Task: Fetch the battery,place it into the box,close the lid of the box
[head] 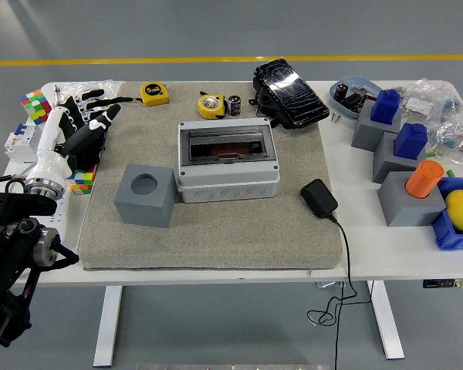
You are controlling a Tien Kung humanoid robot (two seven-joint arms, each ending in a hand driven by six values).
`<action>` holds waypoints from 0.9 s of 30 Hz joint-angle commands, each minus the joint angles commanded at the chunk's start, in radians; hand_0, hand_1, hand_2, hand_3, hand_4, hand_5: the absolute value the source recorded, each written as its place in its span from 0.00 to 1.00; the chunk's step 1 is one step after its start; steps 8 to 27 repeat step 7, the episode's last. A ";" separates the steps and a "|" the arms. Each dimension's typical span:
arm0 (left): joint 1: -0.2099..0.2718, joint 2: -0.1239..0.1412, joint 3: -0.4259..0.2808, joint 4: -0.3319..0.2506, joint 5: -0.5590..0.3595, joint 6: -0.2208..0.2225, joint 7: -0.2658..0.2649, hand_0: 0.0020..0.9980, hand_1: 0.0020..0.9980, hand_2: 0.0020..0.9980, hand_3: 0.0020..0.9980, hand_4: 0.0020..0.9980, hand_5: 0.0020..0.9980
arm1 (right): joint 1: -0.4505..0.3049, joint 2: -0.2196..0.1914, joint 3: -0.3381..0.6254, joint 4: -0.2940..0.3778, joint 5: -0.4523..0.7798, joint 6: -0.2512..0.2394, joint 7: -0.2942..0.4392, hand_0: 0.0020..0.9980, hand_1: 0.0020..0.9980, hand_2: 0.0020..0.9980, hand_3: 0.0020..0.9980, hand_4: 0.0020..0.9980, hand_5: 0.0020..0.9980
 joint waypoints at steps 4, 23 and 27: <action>0.000 -0.001 0.001 -0.002 0.001 -0.001 0.002 0.51 0.64 0.66 0.69 0.98 0.37 | -0.002 0.002 0.002 0.000 0.000 0.000 0.000 0.55 0.60 0.59 0.55 0.92 0.49; 0.002 -0.002 -0.001 -0.005 0.001 -0.002 0.003 0.51 0.64 0.66 0.69 0.98 0.37 | -0.003 0.003 0.003 -0.001 0.000 0.001 0.000 0.55 0.60 0.59 0.55 0.92 0.49; 0.002 -0.002 -0.001 -0.005 0.001 -0.002 0.003 0.51 0.64 0.66 0.69 0.98 0.37 | -0.003 0.003 0.003 -0.001 0.000 0.001 0.000 0.55 0.60 0.59 0.55 0.92 0.49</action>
